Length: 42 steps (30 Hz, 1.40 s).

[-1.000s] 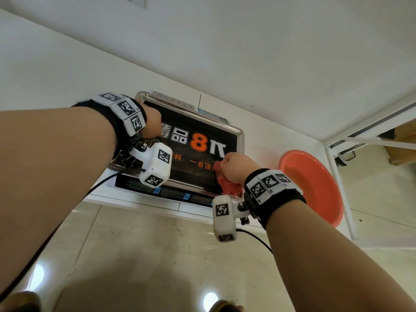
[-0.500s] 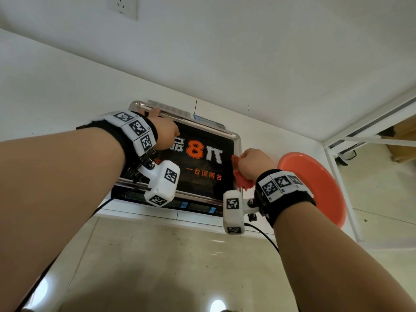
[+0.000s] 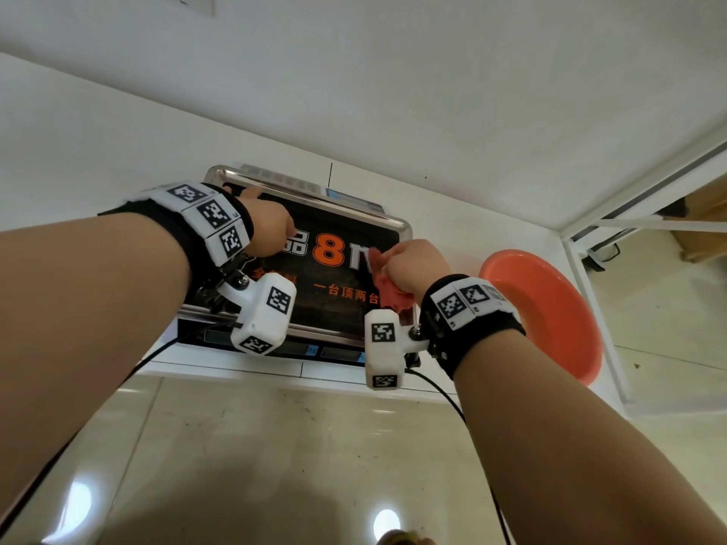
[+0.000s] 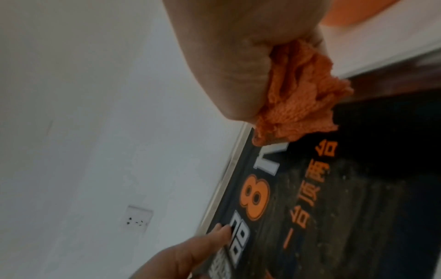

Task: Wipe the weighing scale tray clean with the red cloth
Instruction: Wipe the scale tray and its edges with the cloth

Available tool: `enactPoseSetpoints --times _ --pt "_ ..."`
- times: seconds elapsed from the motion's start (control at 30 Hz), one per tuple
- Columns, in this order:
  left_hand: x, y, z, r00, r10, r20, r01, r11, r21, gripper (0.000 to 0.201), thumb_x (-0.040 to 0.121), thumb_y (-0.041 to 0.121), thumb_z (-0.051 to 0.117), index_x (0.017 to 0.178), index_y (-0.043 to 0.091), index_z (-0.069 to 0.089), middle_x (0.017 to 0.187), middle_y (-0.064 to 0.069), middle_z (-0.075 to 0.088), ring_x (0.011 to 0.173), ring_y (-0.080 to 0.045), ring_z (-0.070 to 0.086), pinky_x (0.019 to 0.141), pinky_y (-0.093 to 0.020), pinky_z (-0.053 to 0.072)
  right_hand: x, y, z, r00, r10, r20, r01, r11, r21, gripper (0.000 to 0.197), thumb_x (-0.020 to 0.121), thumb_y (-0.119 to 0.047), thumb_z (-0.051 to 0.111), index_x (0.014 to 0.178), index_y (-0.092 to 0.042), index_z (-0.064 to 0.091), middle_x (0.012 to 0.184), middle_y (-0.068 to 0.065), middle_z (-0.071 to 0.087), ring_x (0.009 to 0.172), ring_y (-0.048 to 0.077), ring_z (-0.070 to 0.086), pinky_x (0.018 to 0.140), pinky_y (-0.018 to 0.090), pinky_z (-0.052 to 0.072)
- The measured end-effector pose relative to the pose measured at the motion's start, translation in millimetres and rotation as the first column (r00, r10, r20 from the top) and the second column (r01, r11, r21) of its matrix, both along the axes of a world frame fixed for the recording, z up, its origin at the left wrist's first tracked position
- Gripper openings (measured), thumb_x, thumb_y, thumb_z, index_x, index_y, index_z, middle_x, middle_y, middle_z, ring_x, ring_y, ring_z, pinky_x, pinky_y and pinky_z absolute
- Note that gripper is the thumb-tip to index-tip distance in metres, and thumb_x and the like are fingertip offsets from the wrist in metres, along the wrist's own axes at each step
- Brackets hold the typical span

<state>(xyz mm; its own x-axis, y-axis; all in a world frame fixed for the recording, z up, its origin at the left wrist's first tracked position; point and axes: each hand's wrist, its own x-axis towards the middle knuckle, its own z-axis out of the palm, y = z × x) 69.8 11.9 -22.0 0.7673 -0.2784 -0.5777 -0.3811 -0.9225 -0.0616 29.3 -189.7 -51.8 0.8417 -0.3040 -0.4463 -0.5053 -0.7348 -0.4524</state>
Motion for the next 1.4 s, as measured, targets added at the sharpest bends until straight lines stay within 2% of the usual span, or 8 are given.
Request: enactPoseSetpoints --times 0.1,0.23,0.5,0.67,0.9,1.07,1.23,1.4 --pt "1.4 1.6 -3.4 0.999 0.042 -0.03 -0.043 0.999 -0.02 0.051 0.099 0.014 0.038 0.149 0.023 0.03 0.158 0.004 0.023 0.149 -0.026 -0.002 0.119 -0.04 0.001 0.2 -4.0 -3.8 0.999 -0.053 -0.004 0.053 0.996 -0.071 0.026 0.097 -0.036 0.056 0.087 -0.015 0.066 0.086 0.007 0.073 0.069 0.022 0.065 0.069 0.034 0.059" --pt "0.7 -1.2 -1.3 0.998 0.06 -0.018 -0.061 0.997 -0.042 0.047 0.1 0.017 0.037 0.147 0.02 0.033 0.155 -0.002 0.028 0.148 -0.025 0.009 0.117 -0.036 0.01 -1.9 14.5 -8.0 0.997 -0.002 -0.072 -0.007 0.993 -0.12 0.029 0.1 -0.029 0.053 0.103 -0.006 0.07 0.098 0.014 0.074 0.091 0.032 0.071 0.088 0.045 0.059" --pt "2.4 -0.3 -6.0 0.997 0.065 -0.027 -0.066 0.998 -0.018 0.052 0.099 0.017 0.039 0.15 0.023 0.028 0.157 -0.001 0.023 0.149 -0.027 -0.001 0.118 -0.04 0.005 7.6 23.3 -0.6 0.997 -0.034 -0.073 0.048 0.977 0.206 0.025 0.091 -0.003 0.062 0.112 -0.011 0.072 0.104 0.008 0.072 0.085 0.018 0.066 0.089 0.035 0.058" --pt "4.5 1.2 -12.1 0.999 0.038 -0.013 -0.038 0.999 -0.028 0.054 0.098 0.016 0.039 0.15 0.027 0.026 0.159 0.004 0.019 0.149 -0.028 -0.001 0.119 -0.042 0.004 19.3 15.1 4.4 1.0 -0.02 0.009 0.02 1.0 -0.001 0.021 0.096 -0.019 0.062 0.113 -0.016 0.074 0.114 0.009 0.074 0.104 0.027 0.069 0.097 0.041 0.055" --pt "15.0 7.0 -24.4 0.998 0.061 -0.024 -0.064 0.991 -0.114 0.055 0.092 0.017 0.043 0.145 0.031 0.037 0.154 -0.002 0.029 0.145 -0.025 0.019 0.119 -0.049 0.008 19.0 47.0 -8.1 0.991 0.105 -0.087 -0.11 0.993 -0.048 0.029 0.098 -0.018 0.061 0.126 -0.02 0.068 0.112 0.005 0.07 0.091 0.023 0.066 0.087 0.038 0.058" --pt "15.5 20.6 -15.9 0.999 0.028 0.043 -0.016 0.962 -0.271 0.053 0.093 0.007 0.04 0.142 0.029 0.043 0.15 0.002 0.04 0.134 -0.02 0.042 0.109 -0.034 0.032 18.8 37.3 -6.9 0.989 0.147 -0.025 -0.144 0.985 0.097 0.02 0.089 -0.009 0.068 0.099 -0.022 0.079 0.106 0.003 0.076 0.098 0.018 0.069 0.096 0.036 0.055" --pt "22.9 44.0 -25.7 0.99 0.105 0.096 -0.083 0.974 -0.212 0.045 0.1 0.042 0.031 0.142 0.03 0.043 0.151 0.004 0.039 0.139 -0.021 0.034 0.115 -0.042 0.02 28.6 18.2 1.3 0.998 0.059 0.033 -0.062 0.994 0.091 0.025 0.087 -0.007 0.064 0.105 -0.019 0.077 0.105 0.002 0.075 0.088 0.013 0.066 0.085 0.031 0.058" --pt "24.8 47.2 -33.8 0.993 0.119 -0.004 -0.118 0.975 -0.189 0.089 0.083 0.074 0.003 0.12 0.019 0.062 0.144 -0.001 0.048 0.133 -0.022 0.042 0.114 -0.052 0.014 32.0 40.1 -1.8 0.991 0.136 0.004 -0.135 0.99 -0.045 0.028 0.091 -0.009 0.063 0.112 -0.022 0.076 0.114 0.002 0.073 0.097 0.016 0.068 0.089 0.037 0.059"
